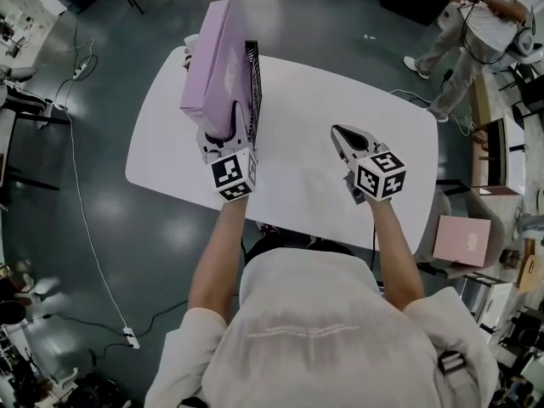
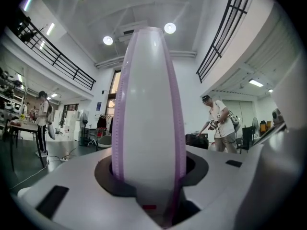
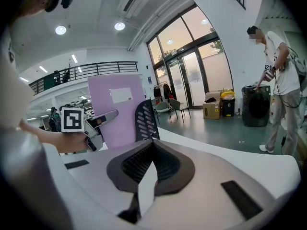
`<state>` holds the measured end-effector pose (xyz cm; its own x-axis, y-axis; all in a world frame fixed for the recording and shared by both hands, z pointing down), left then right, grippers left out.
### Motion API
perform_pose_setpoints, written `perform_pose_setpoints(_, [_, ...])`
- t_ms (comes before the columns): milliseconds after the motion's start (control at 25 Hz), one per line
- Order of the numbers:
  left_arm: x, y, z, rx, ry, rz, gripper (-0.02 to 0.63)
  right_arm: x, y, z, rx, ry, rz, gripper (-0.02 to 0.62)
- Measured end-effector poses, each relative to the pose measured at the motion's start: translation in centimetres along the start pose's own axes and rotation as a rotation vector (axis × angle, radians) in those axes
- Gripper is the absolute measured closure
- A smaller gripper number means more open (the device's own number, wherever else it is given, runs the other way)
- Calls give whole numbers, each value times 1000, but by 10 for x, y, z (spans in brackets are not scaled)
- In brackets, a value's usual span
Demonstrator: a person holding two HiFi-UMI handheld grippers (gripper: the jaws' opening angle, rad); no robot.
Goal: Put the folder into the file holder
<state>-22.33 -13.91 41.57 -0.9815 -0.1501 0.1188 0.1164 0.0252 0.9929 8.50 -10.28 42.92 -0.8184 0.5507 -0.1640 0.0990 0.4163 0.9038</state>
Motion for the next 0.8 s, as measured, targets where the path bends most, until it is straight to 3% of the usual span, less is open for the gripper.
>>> perform_pose_setpoints(160, [-4, 4, 0, 4, -6, -36, 407, -2, 3, 3, 2, -10, -6, 571])
perform_pose_setpoints(480, [3, -3, -4, 58, 45, 22, 362, -5, 5, 7, -1, -21, -20, 571])
perform_pose_setpoints(800, [17, -15, 4, 69, 73, 20, 344, -10, 14, 6, 0, -44, -63, 571])
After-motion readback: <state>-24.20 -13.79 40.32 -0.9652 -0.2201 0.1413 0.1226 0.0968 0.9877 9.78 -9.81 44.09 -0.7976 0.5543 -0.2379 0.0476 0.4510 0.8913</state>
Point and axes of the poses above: the fingertips, and each gripper's own axes: z backward along the fingers, x to its left, y out of its underside, the point moved 10 cm from there along z, backward along the fingers, and after that the axes turned 6 degrees about z, right-handed, at the moved point
